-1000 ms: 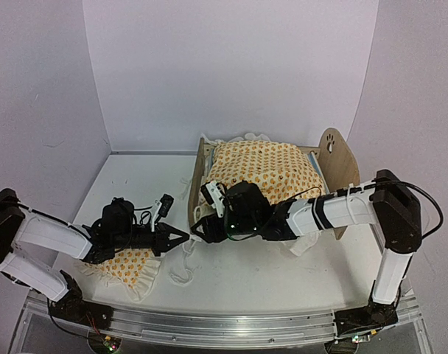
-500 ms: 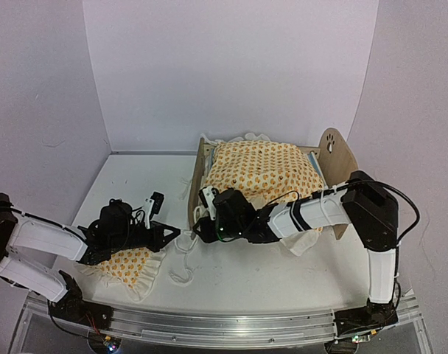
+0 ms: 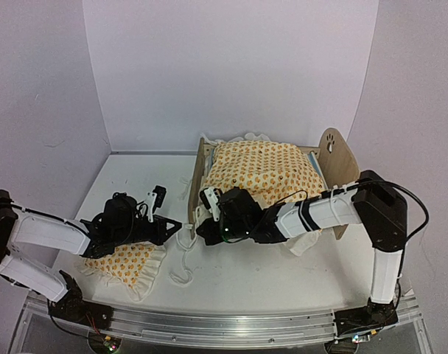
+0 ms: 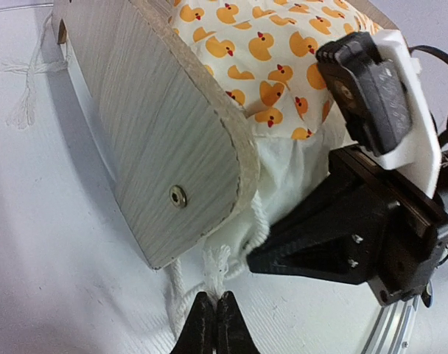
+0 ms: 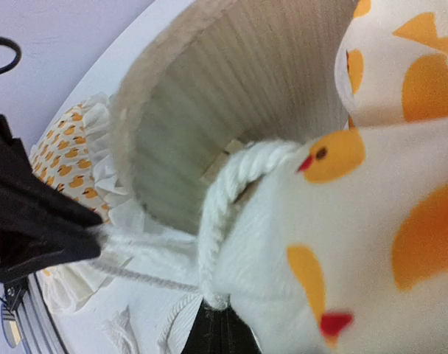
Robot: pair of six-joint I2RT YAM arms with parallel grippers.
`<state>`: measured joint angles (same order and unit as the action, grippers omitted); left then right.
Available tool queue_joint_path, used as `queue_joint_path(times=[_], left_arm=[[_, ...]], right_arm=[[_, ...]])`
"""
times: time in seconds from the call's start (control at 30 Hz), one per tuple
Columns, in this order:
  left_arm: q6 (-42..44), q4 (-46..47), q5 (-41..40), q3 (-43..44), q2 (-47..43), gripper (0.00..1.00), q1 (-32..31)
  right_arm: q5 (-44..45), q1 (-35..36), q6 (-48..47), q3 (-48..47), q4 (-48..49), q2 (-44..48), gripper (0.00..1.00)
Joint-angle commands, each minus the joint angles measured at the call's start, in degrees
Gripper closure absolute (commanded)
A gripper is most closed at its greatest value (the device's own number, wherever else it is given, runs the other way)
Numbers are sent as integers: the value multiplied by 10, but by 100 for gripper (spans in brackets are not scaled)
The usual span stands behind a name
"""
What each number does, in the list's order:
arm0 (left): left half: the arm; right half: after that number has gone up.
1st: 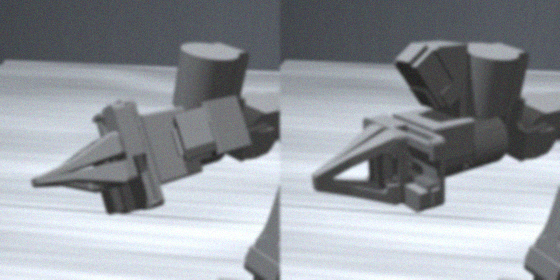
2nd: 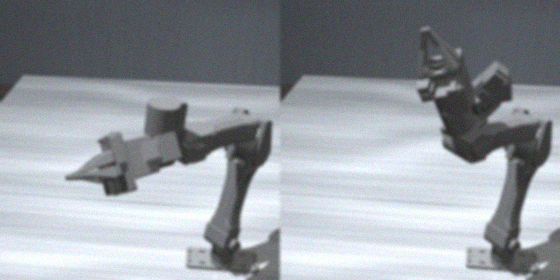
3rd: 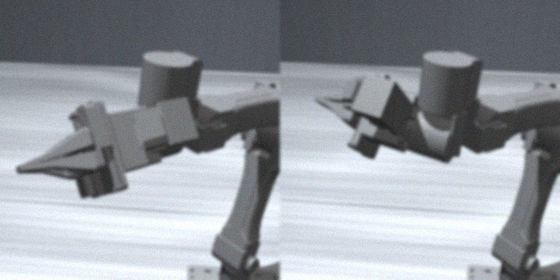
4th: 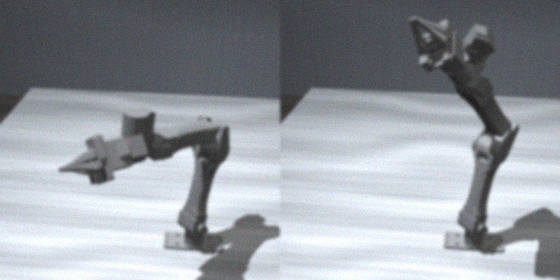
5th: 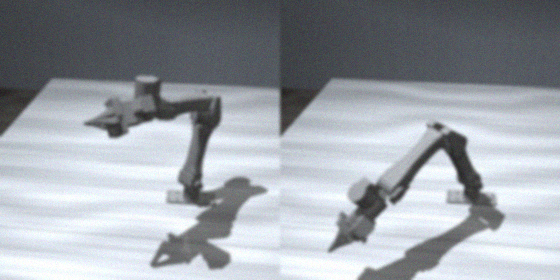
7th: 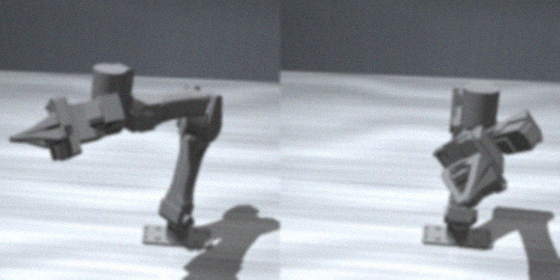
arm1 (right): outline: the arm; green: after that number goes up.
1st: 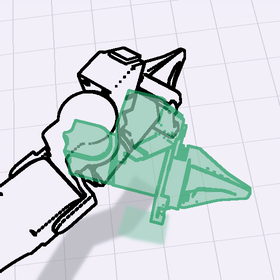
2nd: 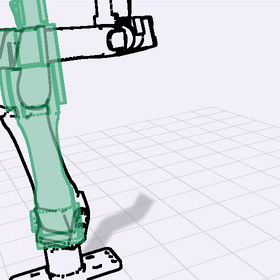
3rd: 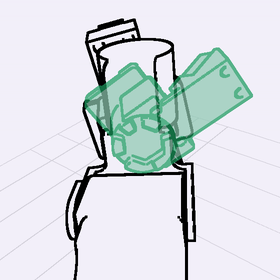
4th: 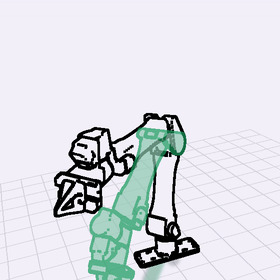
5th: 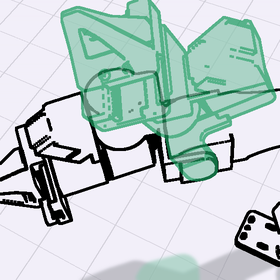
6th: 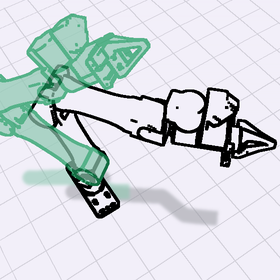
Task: Set up the pet bed
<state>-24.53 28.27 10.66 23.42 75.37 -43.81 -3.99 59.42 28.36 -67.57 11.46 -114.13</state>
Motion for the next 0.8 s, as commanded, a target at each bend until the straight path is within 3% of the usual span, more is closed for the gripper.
queue_joint_path(times=[0.0, 0.17, 0.3, 0.47, 0.63, 0.77], left_arm=[[1, -21, -15, 54, 22, 100, 1], [29, -31, 32, 90, 59, 100, 1], [72, -31, 132, 104, 77, 100, 1], [107, -30, 181, 90, 76, 100, 1], [131, -32, 286, 123, 129, 100, 3], [164, -33, 342, 148, 178, 100, 13]], right_arm=[[-66, -1, -5, 25, 25, 69, 100], [-121, 0, -23, 28, 23, 81, 100], [-122, -1, -25, 18, 23, 79, 100], [-120, 0, -29, 3, 23, 73, 98], [-191, -1, -34, -24, 31, 58, 100], [-190, -1, -48, -9, 31, 75, 96]])
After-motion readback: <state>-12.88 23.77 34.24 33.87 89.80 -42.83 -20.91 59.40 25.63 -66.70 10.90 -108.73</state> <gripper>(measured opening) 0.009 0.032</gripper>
